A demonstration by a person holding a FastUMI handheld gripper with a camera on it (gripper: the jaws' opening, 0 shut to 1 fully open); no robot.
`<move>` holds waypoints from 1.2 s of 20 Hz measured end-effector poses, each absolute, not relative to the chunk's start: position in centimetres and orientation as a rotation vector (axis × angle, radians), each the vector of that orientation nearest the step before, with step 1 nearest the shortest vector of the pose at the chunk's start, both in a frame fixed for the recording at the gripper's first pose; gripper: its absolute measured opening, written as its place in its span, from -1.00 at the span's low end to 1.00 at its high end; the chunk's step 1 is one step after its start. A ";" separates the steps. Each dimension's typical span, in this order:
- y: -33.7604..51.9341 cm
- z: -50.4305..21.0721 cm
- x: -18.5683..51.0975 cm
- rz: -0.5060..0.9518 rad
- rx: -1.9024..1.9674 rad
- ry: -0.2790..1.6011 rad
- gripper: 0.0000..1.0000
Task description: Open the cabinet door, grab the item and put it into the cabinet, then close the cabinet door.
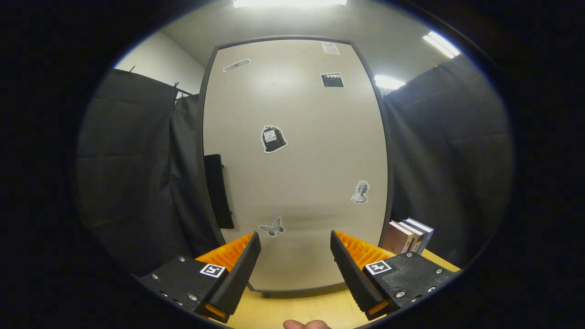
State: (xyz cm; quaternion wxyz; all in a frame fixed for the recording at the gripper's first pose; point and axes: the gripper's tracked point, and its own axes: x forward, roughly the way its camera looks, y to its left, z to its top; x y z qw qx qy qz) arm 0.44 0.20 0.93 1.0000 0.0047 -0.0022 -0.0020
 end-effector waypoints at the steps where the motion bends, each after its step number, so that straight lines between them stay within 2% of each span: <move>1: 0.3 1.0 0.6 -0.004 0.009 -0.003 0.90; 13: 5.2 1.0 4.1 0.041 0.001 0.018 0.90; 22: 13.5 2.9 7.9 0.136 -0.056 -0.019 0.88; 24: 13.2 2.1 8.1 0.112 -0.118 0.007 0.60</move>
